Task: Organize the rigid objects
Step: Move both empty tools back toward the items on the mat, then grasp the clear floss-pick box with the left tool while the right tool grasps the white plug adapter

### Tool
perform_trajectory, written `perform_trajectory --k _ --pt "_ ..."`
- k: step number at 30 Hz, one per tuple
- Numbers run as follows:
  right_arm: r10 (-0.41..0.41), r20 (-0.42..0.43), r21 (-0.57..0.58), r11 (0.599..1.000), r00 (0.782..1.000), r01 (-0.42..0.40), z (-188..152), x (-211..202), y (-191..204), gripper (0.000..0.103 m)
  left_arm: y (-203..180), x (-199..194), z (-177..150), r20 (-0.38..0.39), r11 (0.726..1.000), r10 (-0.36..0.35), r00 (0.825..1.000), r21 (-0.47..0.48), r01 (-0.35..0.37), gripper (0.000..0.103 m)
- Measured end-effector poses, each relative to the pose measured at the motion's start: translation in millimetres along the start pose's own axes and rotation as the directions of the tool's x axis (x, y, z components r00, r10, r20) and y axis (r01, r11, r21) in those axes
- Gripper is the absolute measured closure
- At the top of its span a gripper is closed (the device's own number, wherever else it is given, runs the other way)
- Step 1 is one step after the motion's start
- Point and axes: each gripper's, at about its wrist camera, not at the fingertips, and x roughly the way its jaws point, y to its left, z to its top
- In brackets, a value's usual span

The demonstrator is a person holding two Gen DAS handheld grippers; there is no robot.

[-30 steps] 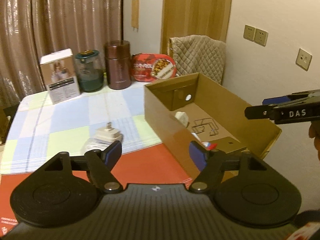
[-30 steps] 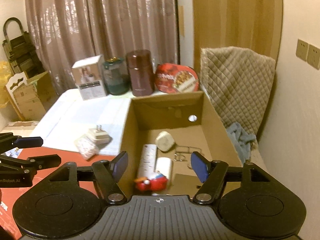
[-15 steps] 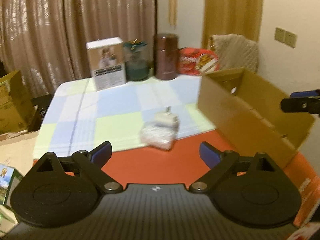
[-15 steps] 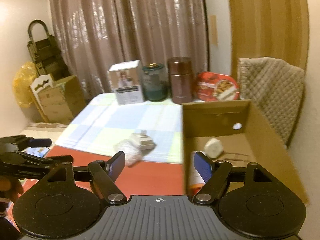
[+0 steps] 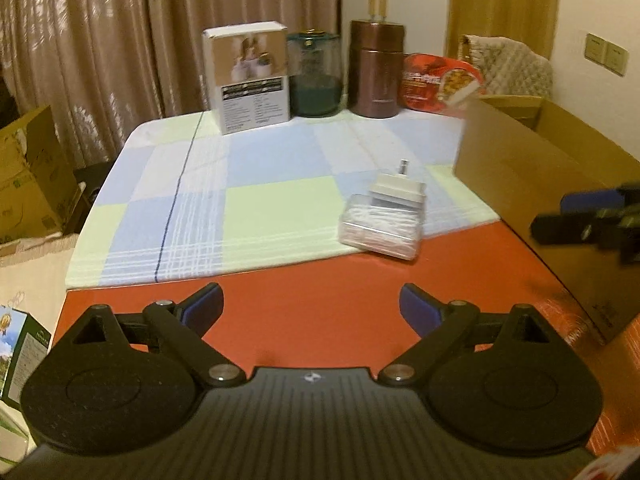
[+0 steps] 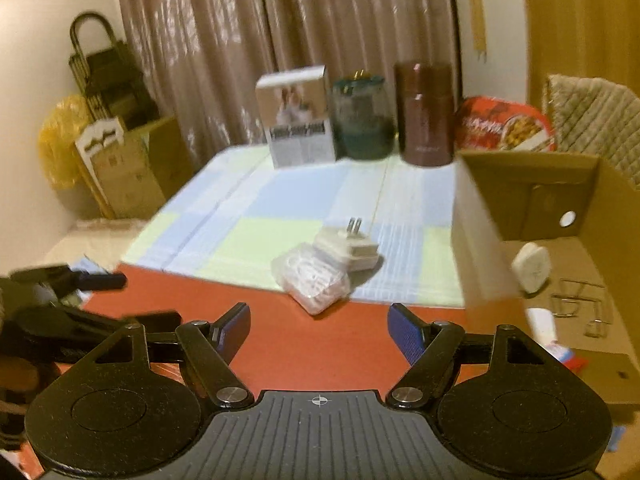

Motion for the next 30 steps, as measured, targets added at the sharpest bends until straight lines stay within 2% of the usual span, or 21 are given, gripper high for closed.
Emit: perform_trajectory --k 7,13,17,21,25,30 --pt "0.037 -0.043 -0.070 0.997 0.998 -0.040 6 71 -1 0.030 28 28 17 0.017 0.996 -0.004 1.000 -0.087 0.006 0.010" --pt "0.025 -0.093 -0.107 0.994 0.995 -0.035 5 125 -11 0.030 41 58 26 0.004 0.994 0.001 1.000 -0.112 -0.001 0.010" --pt "0.014 -0.096 -0.115 0.993 0.995 -0.025 7 151 -18 0.030 52 68 26 -0.012 0.988 0.001 1.000 -0.155 -0.002 0.010" --pt "0.072 -0.107 -0.113 0.990 0.992 -0.084 9 163 -15 0.030 58 71 25 -0.017 0.986 0.002 1.000 -0.164 -0.005 0.010" --pt "0.251 -0.103 -0.099 0.960 0.963 -0.261 11 157 -6 0.031 63 69 24 -0.007 0.981 0.005 1.000 -0.194 -0.007 0.010" --pt "0.190 -0.005 -0.179 0.966 0.982 -0.188 19 132 -5 0.030 58 73 21 -0.013 0.980 -0.019 1.000 -0.200 0.016 0.010"
